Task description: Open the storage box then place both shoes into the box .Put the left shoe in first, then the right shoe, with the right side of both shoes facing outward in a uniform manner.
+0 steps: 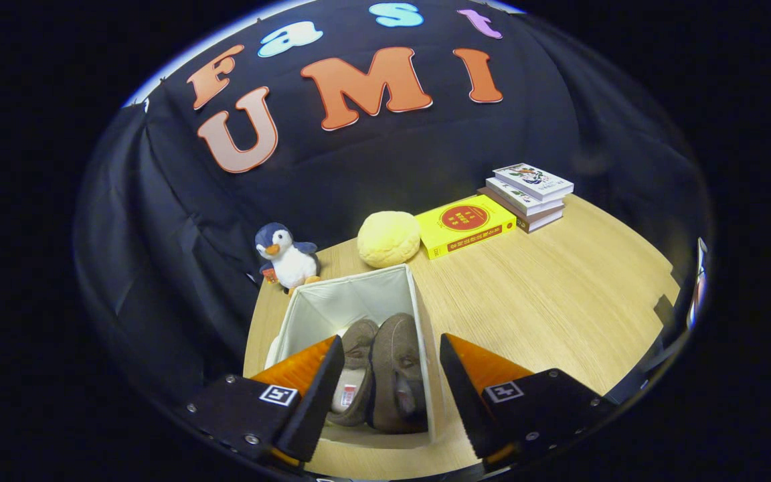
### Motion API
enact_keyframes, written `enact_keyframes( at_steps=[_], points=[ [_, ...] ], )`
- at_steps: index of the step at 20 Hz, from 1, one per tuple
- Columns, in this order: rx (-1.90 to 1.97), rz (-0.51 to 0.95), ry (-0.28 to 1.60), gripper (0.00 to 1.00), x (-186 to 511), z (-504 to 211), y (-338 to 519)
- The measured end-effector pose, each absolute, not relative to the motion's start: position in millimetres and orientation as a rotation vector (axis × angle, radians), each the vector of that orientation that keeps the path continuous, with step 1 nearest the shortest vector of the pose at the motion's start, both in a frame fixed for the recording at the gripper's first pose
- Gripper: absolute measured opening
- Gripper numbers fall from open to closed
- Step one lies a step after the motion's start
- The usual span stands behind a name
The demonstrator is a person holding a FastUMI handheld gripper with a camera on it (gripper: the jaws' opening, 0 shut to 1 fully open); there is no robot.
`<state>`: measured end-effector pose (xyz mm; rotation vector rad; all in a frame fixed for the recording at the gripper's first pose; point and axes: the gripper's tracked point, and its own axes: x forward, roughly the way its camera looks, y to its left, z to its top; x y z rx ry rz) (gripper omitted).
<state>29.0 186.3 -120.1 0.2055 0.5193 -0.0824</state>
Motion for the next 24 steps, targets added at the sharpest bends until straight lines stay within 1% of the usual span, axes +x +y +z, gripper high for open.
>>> enact_keyframes(
  at_steps=[1, 3, 10, 19, 24],
  points=[
    [0.205, -0.081, 0.513, 0.92, 28.8, -117.8, 182.4],
    [0.193, -0.081, 0.5, 0.98, 28.2, -113.2, 172.0],
    [0.104, -0.098, 0.414, 0.98, 32.9, -78.2, 103.5],
    [-0.014, -0.113, 0.312, 0.99, 52.5, -28.5, -37.9],
    [-0.037, -0.104, 0.288, 0.99, 60.4, -10.1, -109.2]
  ],
)
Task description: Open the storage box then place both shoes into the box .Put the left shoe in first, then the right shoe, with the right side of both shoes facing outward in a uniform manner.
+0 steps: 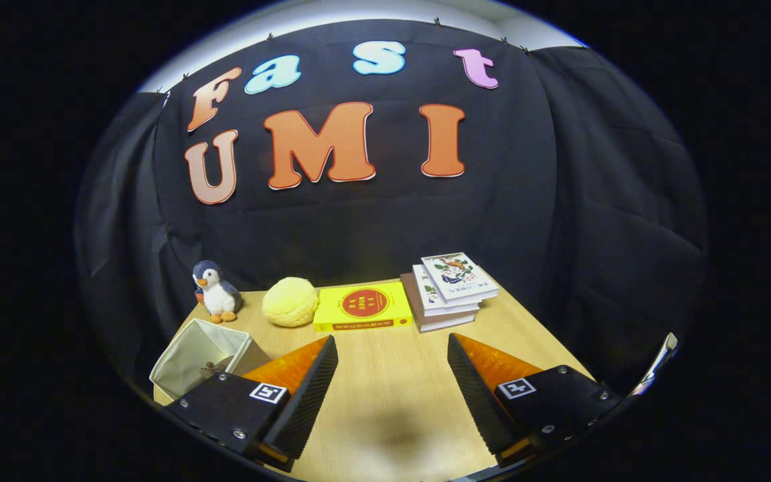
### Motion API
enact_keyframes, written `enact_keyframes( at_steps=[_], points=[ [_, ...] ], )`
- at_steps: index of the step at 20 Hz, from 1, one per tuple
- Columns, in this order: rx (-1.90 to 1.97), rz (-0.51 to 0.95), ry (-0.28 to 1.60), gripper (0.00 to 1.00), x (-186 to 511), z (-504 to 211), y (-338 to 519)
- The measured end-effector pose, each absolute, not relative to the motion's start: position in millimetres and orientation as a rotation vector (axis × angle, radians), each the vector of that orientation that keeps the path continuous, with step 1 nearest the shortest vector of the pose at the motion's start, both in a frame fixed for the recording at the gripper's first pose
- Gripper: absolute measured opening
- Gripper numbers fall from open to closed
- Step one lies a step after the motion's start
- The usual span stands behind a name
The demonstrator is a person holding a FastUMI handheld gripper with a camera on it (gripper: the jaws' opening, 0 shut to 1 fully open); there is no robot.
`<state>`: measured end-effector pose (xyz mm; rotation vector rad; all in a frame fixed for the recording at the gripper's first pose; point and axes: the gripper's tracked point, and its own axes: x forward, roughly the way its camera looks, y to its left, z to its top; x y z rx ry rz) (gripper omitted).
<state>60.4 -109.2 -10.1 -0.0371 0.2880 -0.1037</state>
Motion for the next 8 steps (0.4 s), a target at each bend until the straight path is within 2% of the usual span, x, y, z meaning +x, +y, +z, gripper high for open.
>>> enact_keyframes(
  at_steps=[8],
  points=[
    [-0.019, -0.12, 0.282, 0.99, 59.1, -8.1, -178.1]
  ],
)
